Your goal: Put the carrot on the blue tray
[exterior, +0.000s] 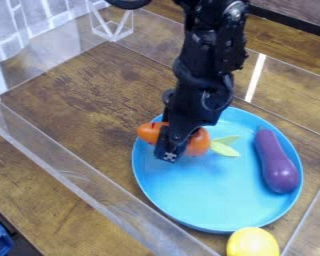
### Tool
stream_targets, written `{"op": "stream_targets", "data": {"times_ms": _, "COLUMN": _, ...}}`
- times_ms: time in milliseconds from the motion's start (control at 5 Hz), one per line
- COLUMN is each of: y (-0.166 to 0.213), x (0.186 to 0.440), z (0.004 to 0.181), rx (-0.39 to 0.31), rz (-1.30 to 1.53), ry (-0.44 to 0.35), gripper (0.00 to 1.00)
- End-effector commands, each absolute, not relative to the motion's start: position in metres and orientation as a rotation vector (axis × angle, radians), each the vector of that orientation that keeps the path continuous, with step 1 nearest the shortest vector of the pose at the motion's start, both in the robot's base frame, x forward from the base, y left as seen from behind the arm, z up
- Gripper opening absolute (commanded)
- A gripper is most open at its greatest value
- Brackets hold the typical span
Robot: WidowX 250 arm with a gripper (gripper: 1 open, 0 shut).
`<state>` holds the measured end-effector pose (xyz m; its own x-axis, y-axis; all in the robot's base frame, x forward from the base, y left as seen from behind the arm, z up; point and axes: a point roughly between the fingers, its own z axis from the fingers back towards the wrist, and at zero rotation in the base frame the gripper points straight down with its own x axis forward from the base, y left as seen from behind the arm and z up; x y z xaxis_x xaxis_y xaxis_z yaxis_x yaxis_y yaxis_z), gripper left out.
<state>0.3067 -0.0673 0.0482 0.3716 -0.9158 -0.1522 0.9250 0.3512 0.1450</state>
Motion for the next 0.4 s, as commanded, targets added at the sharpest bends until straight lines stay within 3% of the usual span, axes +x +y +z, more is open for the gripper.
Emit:
{"op": "stream_targets", "data": {"times_ms": 0, "y": -0.0775, "x": 0.3179, "z": 0.0832, "rx": 0.252, "rz": -1.211, "ry": -0.057, "gripper": 0.0}}
{"op": "stream_targets", "data": {"times_ms": 200, "y": -0.0798, "x": 0.3172, "z": 0.0859, "rx": 0.256, "rz": -1.231, "ry": -0.047, "gripper": 0.0}}
